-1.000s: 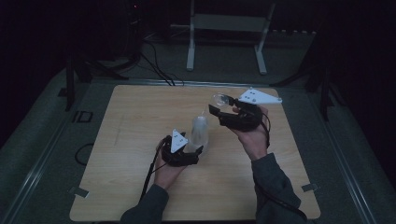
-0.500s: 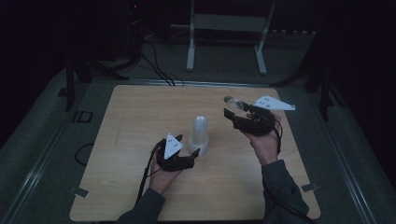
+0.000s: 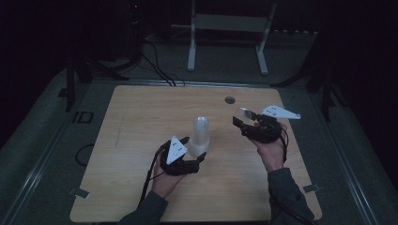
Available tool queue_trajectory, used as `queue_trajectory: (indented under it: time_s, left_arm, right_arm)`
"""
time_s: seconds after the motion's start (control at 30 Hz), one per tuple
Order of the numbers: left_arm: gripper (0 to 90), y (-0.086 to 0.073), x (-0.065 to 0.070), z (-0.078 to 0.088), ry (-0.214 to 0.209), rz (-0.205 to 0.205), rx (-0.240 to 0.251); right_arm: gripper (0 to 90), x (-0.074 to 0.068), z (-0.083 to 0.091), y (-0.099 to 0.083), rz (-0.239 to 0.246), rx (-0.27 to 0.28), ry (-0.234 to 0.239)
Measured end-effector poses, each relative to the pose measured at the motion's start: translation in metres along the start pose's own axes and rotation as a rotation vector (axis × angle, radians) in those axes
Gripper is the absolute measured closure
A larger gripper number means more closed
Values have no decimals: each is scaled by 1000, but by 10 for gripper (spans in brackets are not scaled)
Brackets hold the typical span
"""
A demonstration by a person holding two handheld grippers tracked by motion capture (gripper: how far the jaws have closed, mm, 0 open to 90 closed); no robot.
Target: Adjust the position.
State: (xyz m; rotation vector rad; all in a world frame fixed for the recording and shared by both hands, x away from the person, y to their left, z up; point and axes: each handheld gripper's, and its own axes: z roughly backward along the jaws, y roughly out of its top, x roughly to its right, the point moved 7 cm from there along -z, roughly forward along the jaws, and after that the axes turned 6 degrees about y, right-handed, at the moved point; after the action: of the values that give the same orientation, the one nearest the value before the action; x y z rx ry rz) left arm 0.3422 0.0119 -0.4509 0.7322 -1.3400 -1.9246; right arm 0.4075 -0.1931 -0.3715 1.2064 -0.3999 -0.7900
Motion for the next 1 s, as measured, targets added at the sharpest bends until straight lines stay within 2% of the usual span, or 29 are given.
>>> queue_trajectory:
  time_s: [0.13, 0.23, 0.6, 0.83, 1.0]
  left_arm:
    - [204, 4, 8, -2, -22, -13, 4]
    - [209, 6, 13, -5, -14, -46, 3]
    - [214, 9, 35, -24, -77, -85, -14]
    - [218, 16, 50, -37, -116, -116, -13]
    - [218, 18, 59, -48, -138, -122, -6]
  right_arm:
    - [396, 4, 2, -8, -9, -10, -9]
    - [396, 4, 4, -13, -17, -9, -14]
    - [396, 1, 4, -33, -37, -25, -11]
    - [396, 0, 7, -42, -82, -17, 17]
    - [398, -4, 10, -47, -113, -12, 48]
